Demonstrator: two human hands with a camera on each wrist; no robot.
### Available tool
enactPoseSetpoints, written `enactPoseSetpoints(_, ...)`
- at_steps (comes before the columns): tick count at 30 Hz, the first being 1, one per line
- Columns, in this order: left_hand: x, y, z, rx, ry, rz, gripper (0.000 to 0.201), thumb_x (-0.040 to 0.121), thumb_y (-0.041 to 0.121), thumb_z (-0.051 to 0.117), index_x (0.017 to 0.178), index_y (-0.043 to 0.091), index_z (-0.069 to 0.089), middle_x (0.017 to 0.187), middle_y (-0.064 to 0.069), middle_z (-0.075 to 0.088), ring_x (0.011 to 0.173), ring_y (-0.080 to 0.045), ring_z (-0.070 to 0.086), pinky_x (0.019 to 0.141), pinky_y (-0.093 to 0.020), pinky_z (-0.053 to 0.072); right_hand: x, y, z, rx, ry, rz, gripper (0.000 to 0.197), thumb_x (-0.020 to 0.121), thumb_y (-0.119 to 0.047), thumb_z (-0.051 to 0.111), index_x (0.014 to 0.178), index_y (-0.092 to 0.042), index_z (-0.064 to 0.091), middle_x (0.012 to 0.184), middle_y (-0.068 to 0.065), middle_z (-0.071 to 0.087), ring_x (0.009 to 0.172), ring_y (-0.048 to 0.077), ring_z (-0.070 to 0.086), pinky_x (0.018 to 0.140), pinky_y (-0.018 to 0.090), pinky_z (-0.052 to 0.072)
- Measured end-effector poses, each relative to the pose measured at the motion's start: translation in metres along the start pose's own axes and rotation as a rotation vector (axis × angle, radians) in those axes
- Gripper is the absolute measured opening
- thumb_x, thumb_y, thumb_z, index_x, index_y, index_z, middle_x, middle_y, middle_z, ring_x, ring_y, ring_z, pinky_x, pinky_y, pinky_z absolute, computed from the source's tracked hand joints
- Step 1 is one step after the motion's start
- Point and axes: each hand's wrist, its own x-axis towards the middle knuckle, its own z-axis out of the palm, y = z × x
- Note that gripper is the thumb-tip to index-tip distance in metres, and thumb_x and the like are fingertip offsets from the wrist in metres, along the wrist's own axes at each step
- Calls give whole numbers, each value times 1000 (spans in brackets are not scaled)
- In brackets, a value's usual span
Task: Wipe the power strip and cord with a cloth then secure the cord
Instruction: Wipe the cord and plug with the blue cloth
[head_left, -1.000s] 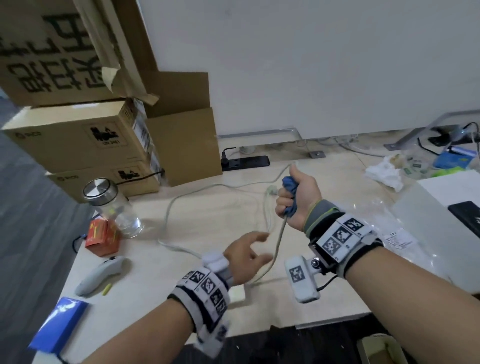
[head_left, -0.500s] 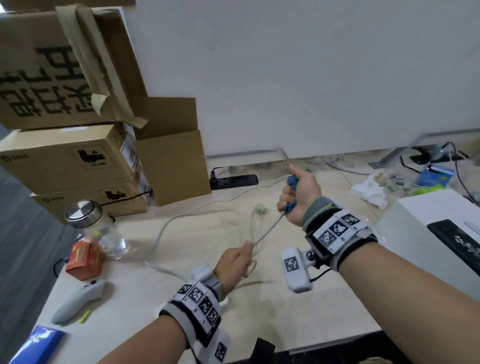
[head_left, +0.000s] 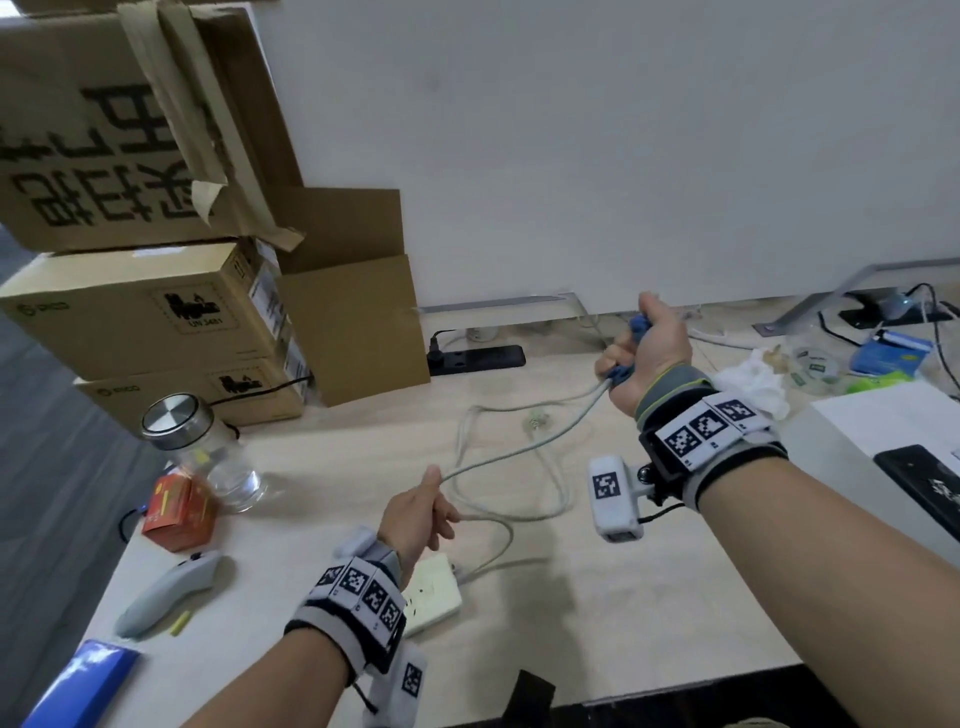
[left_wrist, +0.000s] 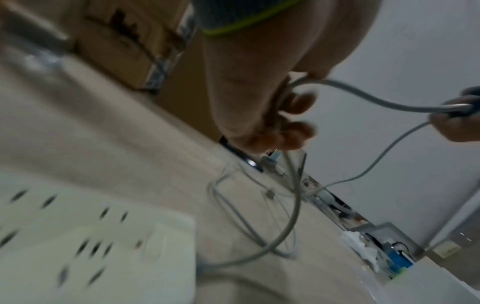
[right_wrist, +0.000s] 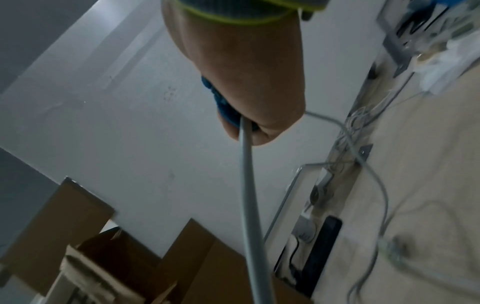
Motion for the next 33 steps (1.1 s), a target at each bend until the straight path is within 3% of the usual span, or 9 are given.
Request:
enactPoseSetpoints(4,12,29,-10,348,275,233,22,98,25,40,104,24,61,113,-6,65,100,-24,59,86,-36,46,-7,24,10,20,-27,17,44,88,-41,56,58,-21,32,45,-7,21,39,13,12,47,24,14)
enactPoseSetpoints(8,-5,74,16,450,116,531,36,96,26,43,132,21,48,128,2,58,114,-17,54,98,-35,44,-20,66,29,-7,-119,64,47,89,-44,56,56,-20,31,45,-6,19,39,12,12,46,25,13)
enactPoseSetpoints(10,-15,86,40,367,21,541,36,94,33,42,128,25,47,113,1,65,100,-18,61,86,-35,48,-26,87,34,-51,-160,105,45,87,-46,60,59,-20,35,46,-6,23,38,12,17,43,24,18)
enactPoseSetpoints(13,-16,87,46,274,87,451,30,95,40,43,119,23,50,93,0,66,91,-22,63,76,-37,50,-30,105,39,-136,-174,163,41,84,-46,65,67,-17,41,44,-5,28,37,13,22,42,25,26)
enactPoseSetpoints(16,-11,71,26,391,76,501,45,88,61,37,114,27,49,67,7,53,66,-16,56,54,-28,36,-27,100,33,-156,-155,237,45,84,-49,62,60,-19,40,44,-6,27,38,13,20,42,25,22)
enactPoseSetpoints(18,-2,58,5,529,71,565,47,83,68,30,88,28,54,57,6,48,56,-15,48,53,-29,32,-20,92,28,-131,-120,254,46,87,-49,58,58,-20,38,44,-6,23,38,13,17,42,25,23)
enactPoseSetpoints(21,13,41,-27,708,8,627,55,85,63,32,53,19,36,48,2,37,48,-17,37,52,-31,28,-9,83,18,-142,-73,234,45,87,-47,58,58,-19,39,45,-6,21,38,13,17,45,25,23)
enactPoseSetpoints(29,37,-2,-114,969,46,403,63,87,67,27,55,18,49,49,3,47,49,-16,44,52,-30,35,11,40,1,-209,29,55,41,87,-45,59,63,-19,39,45,-5,23,37,14,18,45,25,27)
enactPoseSetpoints(33,44,11,-87,1085,56,543,30,94,44,38,82,25,59,86,1,68,81,-24,62,73,-35,48,-3,57,16,-211,-7,42,43,87,-46,61,62,-18,38,47,-5,26,39,14,19,46,26,25)
